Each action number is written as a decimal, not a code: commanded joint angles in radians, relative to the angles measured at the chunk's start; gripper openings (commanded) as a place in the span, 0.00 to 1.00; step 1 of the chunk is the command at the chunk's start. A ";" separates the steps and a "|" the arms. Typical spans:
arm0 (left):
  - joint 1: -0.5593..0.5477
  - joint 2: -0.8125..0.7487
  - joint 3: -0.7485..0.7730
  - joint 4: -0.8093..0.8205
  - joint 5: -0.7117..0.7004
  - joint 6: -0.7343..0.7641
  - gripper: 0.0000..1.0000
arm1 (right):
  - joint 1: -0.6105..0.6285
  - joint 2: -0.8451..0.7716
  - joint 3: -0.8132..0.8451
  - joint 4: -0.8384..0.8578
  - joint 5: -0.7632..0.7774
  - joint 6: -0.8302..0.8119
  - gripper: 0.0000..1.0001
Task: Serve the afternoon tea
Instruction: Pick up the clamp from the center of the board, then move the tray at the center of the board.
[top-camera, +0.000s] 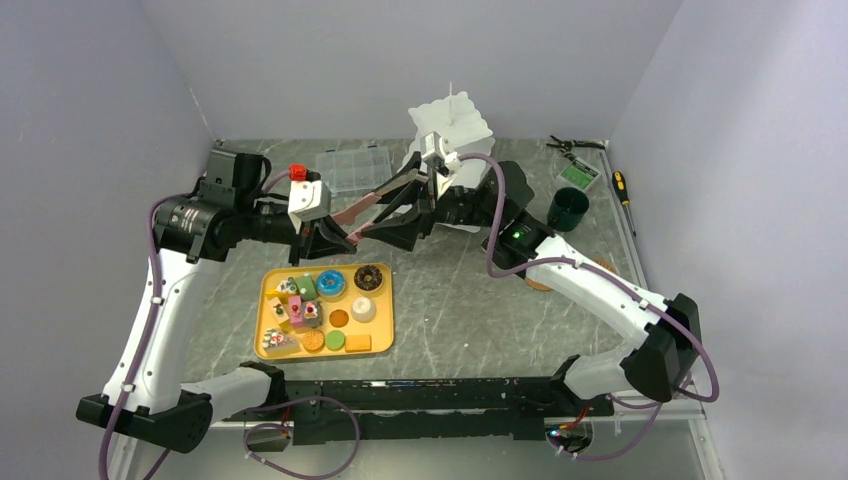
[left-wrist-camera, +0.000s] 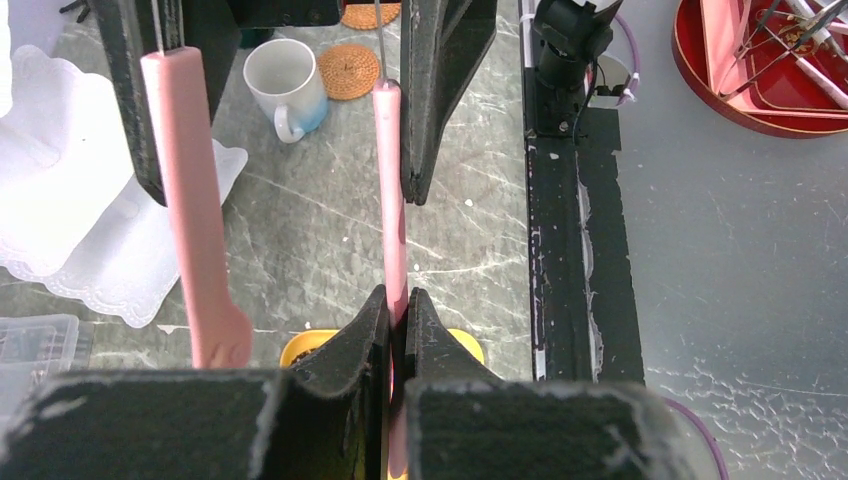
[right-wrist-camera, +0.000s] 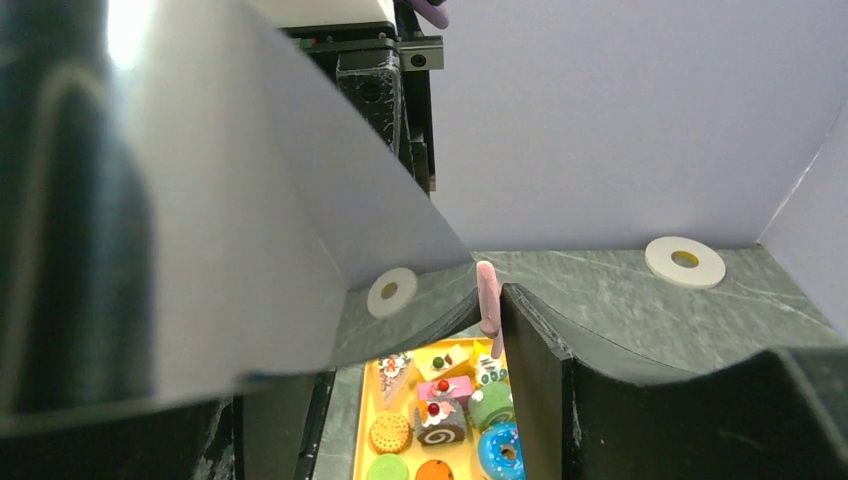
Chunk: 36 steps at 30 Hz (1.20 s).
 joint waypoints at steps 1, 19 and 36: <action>-0.003 -0.024 0.007 0.017 0.047 0.021 0.03 | 0.016 0.012 0.033 0.074 -0.004 -0.003 0.64; -0.003 -0.056 0.067 0.015 -0.076 -0.092 0.93 | 0.020 -0.103 -0.084 0.067 0.220 -0.153 0.49; 0.195 0.057 -0.045 0.090 -0.567 -0.225 0.91 | 0.037 -0.299 -0.344 0.088 0.421 -0.308 0.55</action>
